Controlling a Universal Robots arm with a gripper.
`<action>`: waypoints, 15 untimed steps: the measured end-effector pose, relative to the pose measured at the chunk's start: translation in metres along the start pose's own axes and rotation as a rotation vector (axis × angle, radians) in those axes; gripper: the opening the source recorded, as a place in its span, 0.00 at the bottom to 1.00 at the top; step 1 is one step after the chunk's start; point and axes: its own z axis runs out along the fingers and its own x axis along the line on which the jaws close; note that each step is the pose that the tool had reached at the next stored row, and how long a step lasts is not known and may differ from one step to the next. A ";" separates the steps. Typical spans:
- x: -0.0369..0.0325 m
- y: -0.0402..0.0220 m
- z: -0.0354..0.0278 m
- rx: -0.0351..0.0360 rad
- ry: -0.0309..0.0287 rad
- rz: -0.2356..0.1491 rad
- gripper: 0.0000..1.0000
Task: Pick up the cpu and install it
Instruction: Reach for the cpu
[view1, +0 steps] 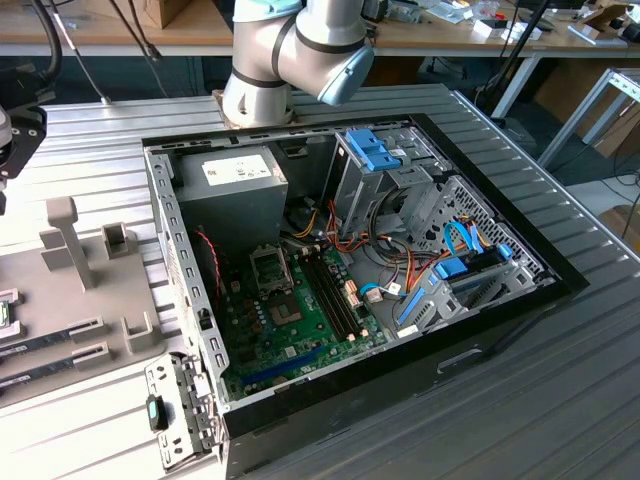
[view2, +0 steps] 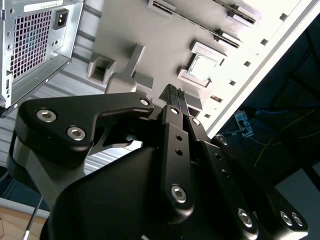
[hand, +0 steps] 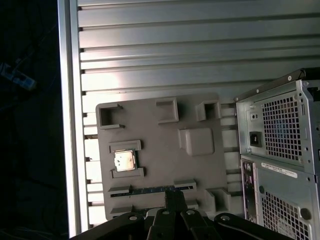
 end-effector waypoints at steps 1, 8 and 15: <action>0.0001 0.0000 0.0001 0.0001 0.0000 0.000 0.11; 0.0007 -0.0002 0.0011 0.0000 0.0000 0.000 0.11; 0.0012 -0.0005 0.0024 0.0000 0.0000 0.000 0.11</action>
